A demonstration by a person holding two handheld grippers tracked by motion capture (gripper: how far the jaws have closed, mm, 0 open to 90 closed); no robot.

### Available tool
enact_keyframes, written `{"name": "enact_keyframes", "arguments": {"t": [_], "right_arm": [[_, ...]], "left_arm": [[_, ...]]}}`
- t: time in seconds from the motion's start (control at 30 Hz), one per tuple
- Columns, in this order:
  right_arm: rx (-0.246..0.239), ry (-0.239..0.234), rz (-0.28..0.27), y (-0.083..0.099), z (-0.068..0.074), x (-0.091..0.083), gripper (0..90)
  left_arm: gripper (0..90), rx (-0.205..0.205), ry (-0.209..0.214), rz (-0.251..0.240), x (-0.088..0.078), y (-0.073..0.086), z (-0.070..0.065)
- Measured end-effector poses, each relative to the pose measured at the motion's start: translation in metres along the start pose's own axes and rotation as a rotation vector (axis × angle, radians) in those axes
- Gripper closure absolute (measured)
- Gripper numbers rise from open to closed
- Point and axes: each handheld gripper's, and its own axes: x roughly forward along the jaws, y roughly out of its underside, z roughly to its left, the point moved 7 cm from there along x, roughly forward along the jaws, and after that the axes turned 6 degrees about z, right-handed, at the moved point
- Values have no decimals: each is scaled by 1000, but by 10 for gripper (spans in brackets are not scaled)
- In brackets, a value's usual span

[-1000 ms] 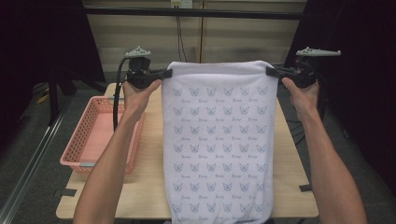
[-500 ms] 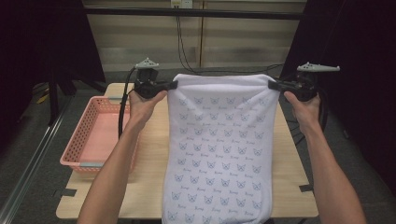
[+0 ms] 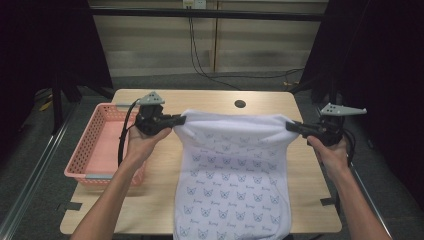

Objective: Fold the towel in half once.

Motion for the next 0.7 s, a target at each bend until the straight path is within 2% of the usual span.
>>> {"name": "enact_keyframes", "arguments": {"t": [0.03, 0.07, 0.13, 0.23, 0.27, 0.33, 0.37, 0.4, 0.5, 0.57, 0.63, 0.67, 0.7], "right_arm": [[-4, -5, 19, 9, 7, -1, 851], [-10, -13, 33, 15, 11, -1, 851], [-22, -33, 74, 35, 23, -4, 851], [-9, -55, 114, 64, 36, -4, 850], [-4, -64, 142, 78, 42, -2, 850], [11, -74, 180, 99, 49, 0, 849], [16, -78, 193, 106, 52, 1, 849], [37, -88, 210, 119, 56, 2, 849], [54, -102, 246, 139, 64, 2, 849], [65, -121, 277, 153, 72, 3, 849], [60, -119, 322, 165, 78, 5, 848], [62, -119, 334, 168, 79, 5, 848], [68, -115, 342, 169, 79, 6, 848]], "left_arm": [[868, -4, 5, 3, -1, 7, -4], [868, -17, 21, 20, 0, 21, -11], [867, -8, 7, 71, 3, 45, -21], [867, -37, 52, 87, 5, 75, -34], [867, -43, 65, 101, 6, 85, -38], [866, -51, 72, 121, 8, 100, -44], [866, -66, 89, 124, 8, 110, -48], [866, -67, 98, 132, 9, 116, -51], [864, -85, 128, 157, 10, 133, -62], [864, -76, 141, 182, 14, 145, -70], [863, -72, 150, 195, 19, 154, -75], [862, -74, 157, 214, 23, 159, -76], [862, -59, 146, 239, 25, 161, -78]]}}
